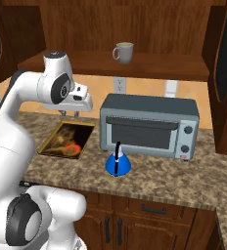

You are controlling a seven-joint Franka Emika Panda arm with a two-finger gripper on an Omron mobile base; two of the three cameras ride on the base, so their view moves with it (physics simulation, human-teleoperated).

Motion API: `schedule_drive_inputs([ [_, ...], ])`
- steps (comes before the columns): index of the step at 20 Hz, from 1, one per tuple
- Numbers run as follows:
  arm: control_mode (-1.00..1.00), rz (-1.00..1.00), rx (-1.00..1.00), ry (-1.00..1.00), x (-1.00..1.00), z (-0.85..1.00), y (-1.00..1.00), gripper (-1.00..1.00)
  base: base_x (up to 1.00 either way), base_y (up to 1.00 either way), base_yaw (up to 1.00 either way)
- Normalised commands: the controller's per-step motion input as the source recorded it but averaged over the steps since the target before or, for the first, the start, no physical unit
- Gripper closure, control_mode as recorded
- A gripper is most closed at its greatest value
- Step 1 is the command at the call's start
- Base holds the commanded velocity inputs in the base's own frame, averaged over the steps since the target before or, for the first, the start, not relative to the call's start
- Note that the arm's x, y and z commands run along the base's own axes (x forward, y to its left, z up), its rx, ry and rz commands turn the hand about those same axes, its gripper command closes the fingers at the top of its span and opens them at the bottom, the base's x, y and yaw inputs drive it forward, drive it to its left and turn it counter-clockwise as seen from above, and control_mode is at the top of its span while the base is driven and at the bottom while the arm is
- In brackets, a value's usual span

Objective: Pick the kettle from the counter and place it on the tray. Then pick the mug from the cabinet and place it on the tray. Then close the cabinet doors.

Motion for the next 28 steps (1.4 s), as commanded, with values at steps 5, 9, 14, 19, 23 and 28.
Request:
schedule_drive_inputs([
  [5,-1.0,0.0,0.04,0.0,-0.02,-0.12,-0.64,-1.0,0.0,0.0,0.0],
  [9,-1.0,-0.03,0.07,0.02,-0.09,-0.28,-1.0,-1.0,0.0,0.0,0.0],
  [14,-1.0,-0.02,0.03,0.0,0.0,-0.22,-0.57,-1.0,0.0,0.0,0.0],
  [19,-1.0,0.0,0.0,0.03,0.0,-0.05,-0.02,-1.0,0.0,0.0,0.0],
  [23,-1.0,0.0,0.0,0.02,0.01,-0.31,-0.05,-1.0,0.0,0.0,0.0],
  [28,-1.0,0.0,0.01,0.01,0.0,-0.63,-0.47,-1.0,0.0,0.0,0.0],
])
